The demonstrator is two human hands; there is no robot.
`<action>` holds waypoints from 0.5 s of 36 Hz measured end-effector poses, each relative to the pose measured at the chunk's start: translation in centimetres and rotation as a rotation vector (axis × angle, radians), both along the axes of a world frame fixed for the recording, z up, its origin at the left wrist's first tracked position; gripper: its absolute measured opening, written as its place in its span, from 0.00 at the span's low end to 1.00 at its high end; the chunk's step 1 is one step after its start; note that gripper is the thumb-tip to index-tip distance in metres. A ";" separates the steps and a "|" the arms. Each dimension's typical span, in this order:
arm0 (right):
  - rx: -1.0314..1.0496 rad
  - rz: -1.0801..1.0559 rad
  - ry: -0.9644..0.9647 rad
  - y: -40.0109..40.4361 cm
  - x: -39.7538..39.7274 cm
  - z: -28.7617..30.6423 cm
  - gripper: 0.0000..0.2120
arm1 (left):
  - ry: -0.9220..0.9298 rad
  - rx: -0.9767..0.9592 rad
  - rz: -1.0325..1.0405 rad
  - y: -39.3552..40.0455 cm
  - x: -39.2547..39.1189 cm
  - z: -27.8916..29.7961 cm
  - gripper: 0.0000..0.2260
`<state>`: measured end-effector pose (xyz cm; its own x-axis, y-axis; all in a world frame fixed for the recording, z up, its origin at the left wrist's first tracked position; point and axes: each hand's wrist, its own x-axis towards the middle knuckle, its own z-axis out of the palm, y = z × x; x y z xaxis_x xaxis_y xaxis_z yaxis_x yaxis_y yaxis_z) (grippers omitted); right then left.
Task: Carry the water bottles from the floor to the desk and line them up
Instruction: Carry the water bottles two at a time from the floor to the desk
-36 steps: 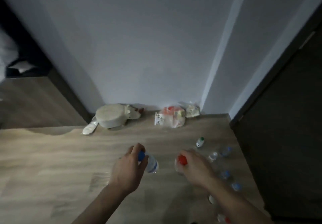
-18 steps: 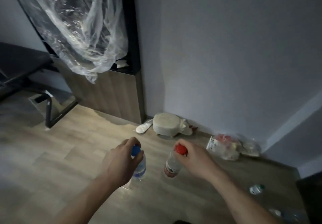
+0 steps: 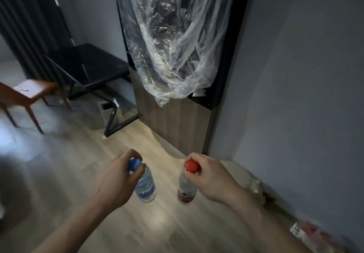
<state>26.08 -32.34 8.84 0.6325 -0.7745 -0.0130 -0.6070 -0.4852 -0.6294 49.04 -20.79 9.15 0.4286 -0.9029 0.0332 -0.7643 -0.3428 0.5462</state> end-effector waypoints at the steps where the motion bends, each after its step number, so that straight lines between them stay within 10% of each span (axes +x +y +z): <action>1: -0.002 0.023 -0.010 -1.2 1.3 0.2 0.10 | 0.001 -0.015 0.026 -0.6 1.2 0.3 0.07; 18: -0.085 0.261 0.023 -13.4 28.2 2.6 0.12 | -0.058 -0.122 0.298 -6.7 25.2 1.8 0.06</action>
<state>54.30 -45.72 11.48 0.8112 -0.5841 0.0284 -0.4682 -0.6778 -0.5668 74.28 -27.44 10.93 0.6680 -0.7255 0.1656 -0.6710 -0.4911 0.5555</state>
